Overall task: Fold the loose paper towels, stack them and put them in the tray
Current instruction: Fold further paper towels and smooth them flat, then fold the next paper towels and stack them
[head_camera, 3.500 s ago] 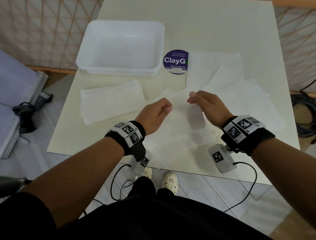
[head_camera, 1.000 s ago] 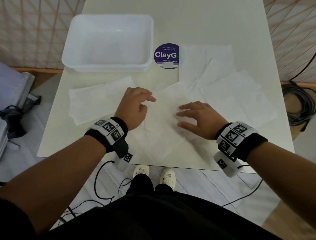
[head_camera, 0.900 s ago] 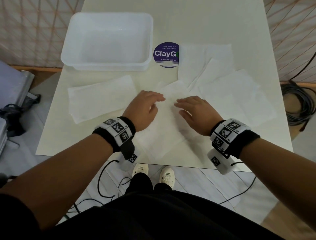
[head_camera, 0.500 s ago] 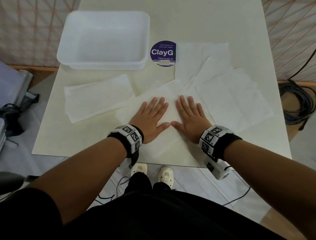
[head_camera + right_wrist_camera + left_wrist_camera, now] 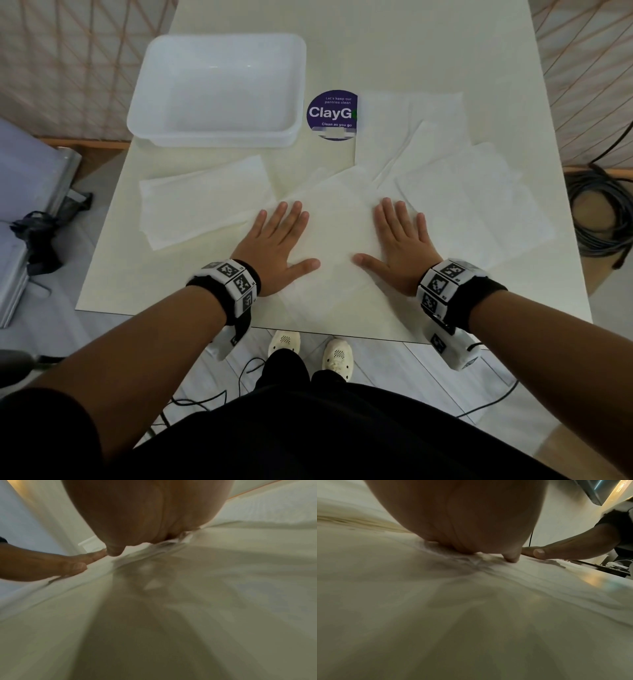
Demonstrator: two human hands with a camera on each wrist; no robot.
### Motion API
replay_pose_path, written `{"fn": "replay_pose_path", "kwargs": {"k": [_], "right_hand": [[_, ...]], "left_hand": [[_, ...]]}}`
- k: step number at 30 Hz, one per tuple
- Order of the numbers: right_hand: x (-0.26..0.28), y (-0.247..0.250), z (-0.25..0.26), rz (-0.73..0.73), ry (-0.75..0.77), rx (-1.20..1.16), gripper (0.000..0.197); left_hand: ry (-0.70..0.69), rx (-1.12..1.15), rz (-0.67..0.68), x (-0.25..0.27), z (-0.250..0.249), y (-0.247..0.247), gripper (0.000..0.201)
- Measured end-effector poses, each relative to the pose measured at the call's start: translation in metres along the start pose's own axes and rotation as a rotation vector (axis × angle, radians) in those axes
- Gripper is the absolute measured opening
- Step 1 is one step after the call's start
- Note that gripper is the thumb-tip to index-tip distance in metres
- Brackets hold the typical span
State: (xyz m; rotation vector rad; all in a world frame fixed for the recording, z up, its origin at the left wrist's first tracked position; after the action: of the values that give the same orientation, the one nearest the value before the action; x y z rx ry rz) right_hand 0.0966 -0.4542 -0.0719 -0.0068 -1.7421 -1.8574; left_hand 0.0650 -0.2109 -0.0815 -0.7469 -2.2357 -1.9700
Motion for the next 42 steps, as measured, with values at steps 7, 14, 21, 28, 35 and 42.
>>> {"fn": "replay_pose_path", "kwargs": {"k": [7, 14, 21, 28, 35, 42], "right_hand": [[-0.021, 0.04, 0.0, -0.215, -0.115, -0.04, 0.058], [-0.031, 0.053, -0.002, -0.221, -0.141, -0.015, 0.035], [-0.026, 0.071, 0.005, -0.211, -0.112, -0.372, 0.013], [-0.016, 0.11, 0.022, -0.249, 0.006, -0.577, 0.023], [-0.052, 0.093, 0.026, -0.273, -0.138, -0.773, 0.039], [-0.087, 0.056, 0.063, -0.077, 0.135, 0.023, 0.05]], "left_hand": [[-0.024, 0.083, -0.047, 0.001, -0.008, 0.017, 0.1], [-0.059, 0.297, -0.286, -0.015, -0.026, 0.052, 0.067], [-0.119, 0.51, -0.278, -0.037, -0.038, 0.065, 0.042], [-0.077, 0.633, -0.376, -0.032, -0.03, 0.084, 0.025], [0.004, 0.722, -0.323, -0.011, 0.029, 0.109, 0.017], [0.08, 0.73, -0.305, 0.002, 0.095, 0.137, 0.016]]}}
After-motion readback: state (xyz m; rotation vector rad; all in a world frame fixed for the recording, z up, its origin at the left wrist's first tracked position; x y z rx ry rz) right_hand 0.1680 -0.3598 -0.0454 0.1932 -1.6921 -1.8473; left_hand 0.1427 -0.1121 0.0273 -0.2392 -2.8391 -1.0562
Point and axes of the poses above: each hand's wrist, its own x-axis away from the middle knuckle, its own y-axis out of the back of the hand, z = x × y, the point moved 3 cm from there along -x, towards the middle knuckle, and after that the axes turned 5 degrees about x, right-handed, at the moved point
